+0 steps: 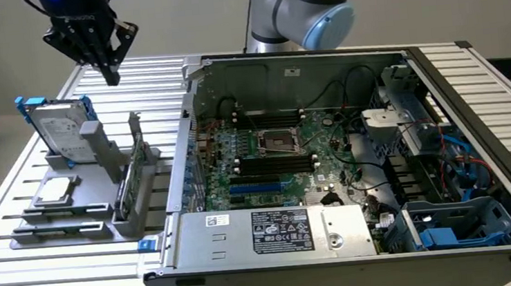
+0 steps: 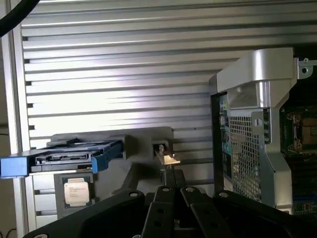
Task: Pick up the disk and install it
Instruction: 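Reach for the disk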
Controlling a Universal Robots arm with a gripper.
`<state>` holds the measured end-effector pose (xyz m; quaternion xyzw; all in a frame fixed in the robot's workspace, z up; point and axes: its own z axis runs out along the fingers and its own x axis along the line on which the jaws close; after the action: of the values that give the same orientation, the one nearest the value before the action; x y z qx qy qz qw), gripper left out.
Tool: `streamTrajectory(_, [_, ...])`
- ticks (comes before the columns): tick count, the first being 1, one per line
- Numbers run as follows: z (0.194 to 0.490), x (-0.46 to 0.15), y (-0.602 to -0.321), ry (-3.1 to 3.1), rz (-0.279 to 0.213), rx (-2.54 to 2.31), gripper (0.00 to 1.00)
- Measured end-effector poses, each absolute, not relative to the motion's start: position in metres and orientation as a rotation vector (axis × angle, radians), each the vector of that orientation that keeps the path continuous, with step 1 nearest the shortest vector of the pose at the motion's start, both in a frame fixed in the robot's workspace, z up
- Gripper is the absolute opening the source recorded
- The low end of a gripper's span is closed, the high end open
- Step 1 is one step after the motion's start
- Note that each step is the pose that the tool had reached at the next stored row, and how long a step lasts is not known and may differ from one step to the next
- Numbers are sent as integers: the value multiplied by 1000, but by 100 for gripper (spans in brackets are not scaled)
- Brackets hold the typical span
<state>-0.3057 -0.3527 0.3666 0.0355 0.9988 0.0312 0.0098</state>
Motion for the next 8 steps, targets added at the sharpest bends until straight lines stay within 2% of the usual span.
streamTrajectory(8, [367,-342,-343,3119,97,111,11])
